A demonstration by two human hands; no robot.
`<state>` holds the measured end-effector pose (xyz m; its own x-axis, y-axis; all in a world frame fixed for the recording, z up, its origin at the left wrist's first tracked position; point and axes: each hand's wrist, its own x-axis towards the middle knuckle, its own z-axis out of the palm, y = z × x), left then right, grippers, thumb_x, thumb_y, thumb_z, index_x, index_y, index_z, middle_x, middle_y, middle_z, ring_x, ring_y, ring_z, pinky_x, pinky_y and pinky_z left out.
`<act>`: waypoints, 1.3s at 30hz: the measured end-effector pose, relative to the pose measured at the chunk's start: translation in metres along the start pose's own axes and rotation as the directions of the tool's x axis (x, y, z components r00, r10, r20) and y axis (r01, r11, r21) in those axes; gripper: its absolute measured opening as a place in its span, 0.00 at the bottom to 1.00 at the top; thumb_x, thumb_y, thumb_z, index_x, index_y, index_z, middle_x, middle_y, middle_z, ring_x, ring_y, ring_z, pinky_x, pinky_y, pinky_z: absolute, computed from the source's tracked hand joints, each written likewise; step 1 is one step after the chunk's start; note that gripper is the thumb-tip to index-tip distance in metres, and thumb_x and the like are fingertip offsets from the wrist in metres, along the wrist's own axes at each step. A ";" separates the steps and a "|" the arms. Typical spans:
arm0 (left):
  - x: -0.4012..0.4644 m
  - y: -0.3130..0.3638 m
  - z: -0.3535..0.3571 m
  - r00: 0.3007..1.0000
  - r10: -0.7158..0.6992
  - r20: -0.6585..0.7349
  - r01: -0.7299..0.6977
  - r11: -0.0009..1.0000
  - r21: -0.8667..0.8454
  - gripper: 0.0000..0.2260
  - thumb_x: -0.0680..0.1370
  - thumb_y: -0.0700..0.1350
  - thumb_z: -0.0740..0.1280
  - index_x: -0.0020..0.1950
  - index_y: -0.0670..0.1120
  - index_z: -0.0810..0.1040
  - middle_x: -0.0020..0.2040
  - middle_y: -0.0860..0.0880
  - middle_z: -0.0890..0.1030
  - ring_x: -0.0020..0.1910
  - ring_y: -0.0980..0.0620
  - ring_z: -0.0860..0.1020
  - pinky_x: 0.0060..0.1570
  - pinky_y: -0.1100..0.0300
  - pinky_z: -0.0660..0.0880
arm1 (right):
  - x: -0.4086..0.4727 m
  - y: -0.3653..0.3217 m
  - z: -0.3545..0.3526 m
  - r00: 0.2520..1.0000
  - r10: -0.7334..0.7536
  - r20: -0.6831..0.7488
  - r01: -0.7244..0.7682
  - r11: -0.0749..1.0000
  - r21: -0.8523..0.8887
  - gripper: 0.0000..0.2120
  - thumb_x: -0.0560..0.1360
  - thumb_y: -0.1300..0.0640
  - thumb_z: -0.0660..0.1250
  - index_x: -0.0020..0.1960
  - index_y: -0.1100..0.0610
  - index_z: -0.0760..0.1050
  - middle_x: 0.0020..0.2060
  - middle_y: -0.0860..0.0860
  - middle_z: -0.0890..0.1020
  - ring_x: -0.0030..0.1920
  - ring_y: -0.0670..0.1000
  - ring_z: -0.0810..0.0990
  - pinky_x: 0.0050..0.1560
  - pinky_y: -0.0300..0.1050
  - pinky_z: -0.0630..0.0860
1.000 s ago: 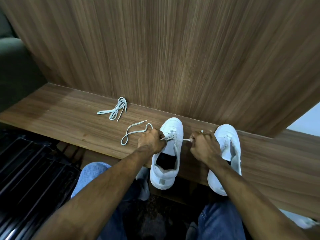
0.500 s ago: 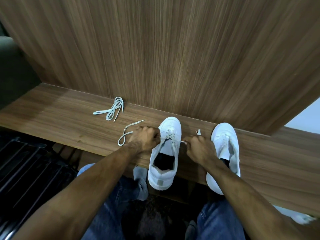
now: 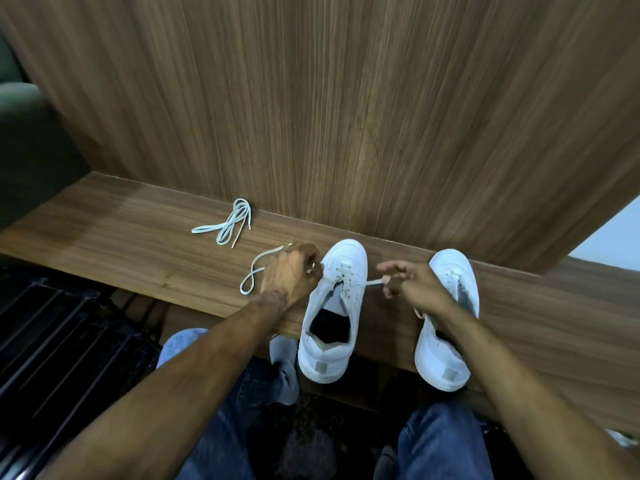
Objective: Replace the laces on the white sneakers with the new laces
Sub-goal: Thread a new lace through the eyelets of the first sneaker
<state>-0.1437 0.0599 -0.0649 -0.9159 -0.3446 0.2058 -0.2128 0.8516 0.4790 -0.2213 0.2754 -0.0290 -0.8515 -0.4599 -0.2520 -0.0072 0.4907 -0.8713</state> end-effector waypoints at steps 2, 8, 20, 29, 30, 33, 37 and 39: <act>-0.005 0.016 -0.004 0.992 0.117 -0.049 -0.123 0.980 -0.157 0.04 0.73 0.46 0.66 0.44 0.50 0.81 0.45 0.53 0.81 0.46 0.50 0.78 0.46 0.54 0.75 | -0.008 -0.018 -0.009 1.000 0.004 -0.003 -0.003 0.937 0.351 0.11 0.77 0.69 0.62 0.57 0.62 0.77 0.33 0.53 0.81 0.36 0.50 0.79 0.40 0.38 0.76; -0.017 0.085 0.014 0.963 0.139 0.230 0.092 0.632 -0.770 0.13 0.78 0.47 0.64 0.57 0.43 0.81 0.50 0.48 0.83 0.51 0.54 0.80 0.58 0.58 0.74 | -0.011 -0.056 -0.007 0.996 0.053 -0.076 0.011 0.748 0.664 0.09 0.77 0.67 0.64 0.53 0.58 0.78 0.35 0.52 0.84 0.37 0.48 0.84 0.38 0.40 0.80; -0.013 0.089 -0.003 0.860 0.126 0.494 0.283 0.688 -0.668 0.09 0.78 0.41 0.67 0.58 0.42 0.77 0.41 0.50 0.77 0.38 0.57 0.75 0.34 0.73 0.70 | -0.010 -0.045 -0.012 0.974 0.216 -0.069 -0.083 0.624 0.777 0.08 0.77 0.69 0.62 0.51 0.59 0.76 0.41 0.56 0.84 0.39 0.49 0.85 0.50 0.45 0.80; -0.009 0.066 -0.008 0.959 0.131 0.251 0.090 0.700 -0.709 0.13 0.82 0.39 0.60 0.39 0.40 0.77 0.35 0.49 0.77 0.32 0.65 0.76 0.41 0.66 0.73 | -0.006 -0.038 -0.019 0.941 0.244 -0.234 -0.001 0.693 0.721 0.08 0.76 0.71 0.63 0.50 0.60 0.75 0.33 0.53 0.84 0.32 0.46 0.84 0.29 0.33 0.76; -0.006 0.053 -0.016 0.964 0.112 0.242 0.105 0.675 -0.730 0.14 0.82 0.39 0.59 0.38 0.42 0.75 0.33 0.49 0.77 0.31 0.63 0.76 0.40 0.68 0.73 | -0.004 -0.030 -0.024 0.931 0.267 -0.251 -0.002 0.690 0.724 0.08 0.76 0.71 0.63 0.51 0.61 0.75 0.30 0.52 0.84 0.31 0.47 0.84 0.30 0.33 0.77; 0.003 0.015 -0.036 0.969 0.055 0.242 0.146 0.662 -0.735 0.12 0.82 0.40 0.59 0.38 0.43 0.72 0.28 0.52 0.76 0.28 0.62 0.74 0.38 0.70 0.71 | 0.000 -0.005 -0.033 0.908 0.298 -0.294 -0.034 0.752 0.658 0.08 0.76 0.72 0.62 0.52 0.64 0.75 0.32 0.55 0.84 0.32 0.49 0.84 0.32 0.36 0.77; 0.014 -0.006 -0.050 0.974 0.046 0.224 0.095 0.811 -0.578 0.11 0.81 0.43 0.63 0.39 0.44 0.73 0.31 0.48 0.75 0.29 0.60 0.72 0.34 0.66 0.69 | 0.002 0.008 -0.018 0.875 0.150 -0.460 0.003 0.950 0.314 0.11 0.72 0.72 0.64 0.42 0.57 0.79 0.37 0.55 0.82 0.41 0.54 0.82 0.45 0.41 0.80; 0.017 -0.003 -0.050 0.972 0.078 0.222 0.063 0.821 -0.568 0.10 0.81 0.44 0.64 0.40 0.43 0.75 0.31 0.49 0.75 0.32 0.54 0.73 0.36 0.61 0.70 | 0.000 0.003 -0.004 0.865 -0.011 -0.502 -0.014 0.999 -0.047 0.11 0.72 0.67 0.67 0.43 0.51 0.80 0.46 0.52 0.82 0.50 0.53 0.81 0.55 0.47 0.77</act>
<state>-0.1418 0.0323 -0.0204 -0.9823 -0.1808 0.0484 -0.0395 0.4527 0.8908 -0.2231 0.2797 -0.0300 -0.9995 -0.0313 0.0036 -0.0197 0.5310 -0.8471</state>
